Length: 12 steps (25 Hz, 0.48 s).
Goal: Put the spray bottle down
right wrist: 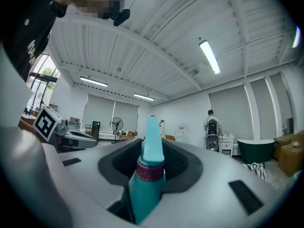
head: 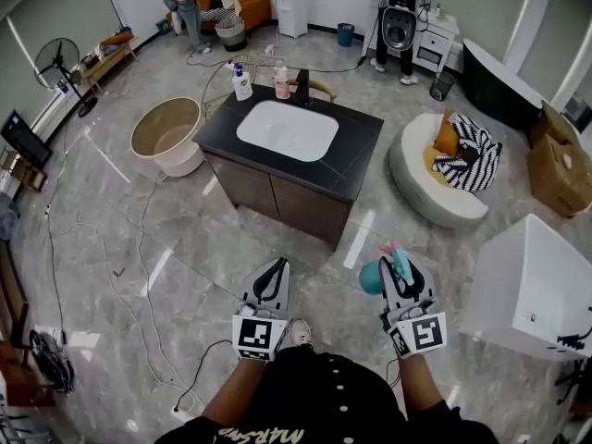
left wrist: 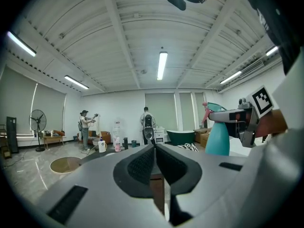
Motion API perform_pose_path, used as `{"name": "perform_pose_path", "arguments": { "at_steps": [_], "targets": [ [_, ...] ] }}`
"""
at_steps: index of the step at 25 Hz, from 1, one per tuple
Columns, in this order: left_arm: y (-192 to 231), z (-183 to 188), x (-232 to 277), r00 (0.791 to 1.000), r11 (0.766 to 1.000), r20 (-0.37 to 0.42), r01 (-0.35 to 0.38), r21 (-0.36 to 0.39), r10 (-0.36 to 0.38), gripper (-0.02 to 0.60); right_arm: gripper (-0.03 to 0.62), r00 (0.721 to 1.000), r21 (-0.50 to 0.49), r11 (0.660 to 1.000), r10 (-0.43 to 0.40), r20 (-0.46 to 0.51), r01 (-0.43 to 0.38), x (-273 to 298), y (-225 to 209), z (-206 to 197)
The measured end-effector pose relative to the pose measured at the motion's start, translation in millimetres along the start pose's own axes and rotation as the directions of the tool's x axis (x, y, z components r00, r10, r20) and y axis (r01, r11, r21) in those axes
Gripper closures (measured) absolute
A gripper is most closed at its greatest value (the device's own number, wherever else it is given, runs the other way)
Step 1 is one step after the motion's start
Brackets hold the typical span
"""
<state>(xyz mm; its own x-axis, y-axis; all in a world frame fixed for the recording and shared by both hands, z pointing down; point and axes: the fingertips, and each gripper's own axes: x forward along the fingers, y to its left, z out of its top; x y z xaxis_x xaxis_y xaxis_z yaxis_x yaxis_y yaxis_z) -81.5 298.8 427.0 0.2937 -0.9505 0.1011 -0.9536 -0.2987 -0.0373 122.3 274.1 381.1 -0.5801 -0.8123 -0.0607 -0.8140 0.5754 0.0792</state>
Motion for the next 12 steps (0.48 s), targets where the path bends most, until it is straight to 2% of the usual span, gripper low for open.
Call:
{"name": "perform_pose_path", "arguments": {
  "at_steps": [12],
  "targets": [
    [66, 1, 73, 0.999, 0.999, 0.004, 0.047, 0.005, -0.047, 0.560, 0.476, 0.999, 0.025, 0.999, -0.047, -0.006, 0.048, 92, -10, -20]
  ]
}}
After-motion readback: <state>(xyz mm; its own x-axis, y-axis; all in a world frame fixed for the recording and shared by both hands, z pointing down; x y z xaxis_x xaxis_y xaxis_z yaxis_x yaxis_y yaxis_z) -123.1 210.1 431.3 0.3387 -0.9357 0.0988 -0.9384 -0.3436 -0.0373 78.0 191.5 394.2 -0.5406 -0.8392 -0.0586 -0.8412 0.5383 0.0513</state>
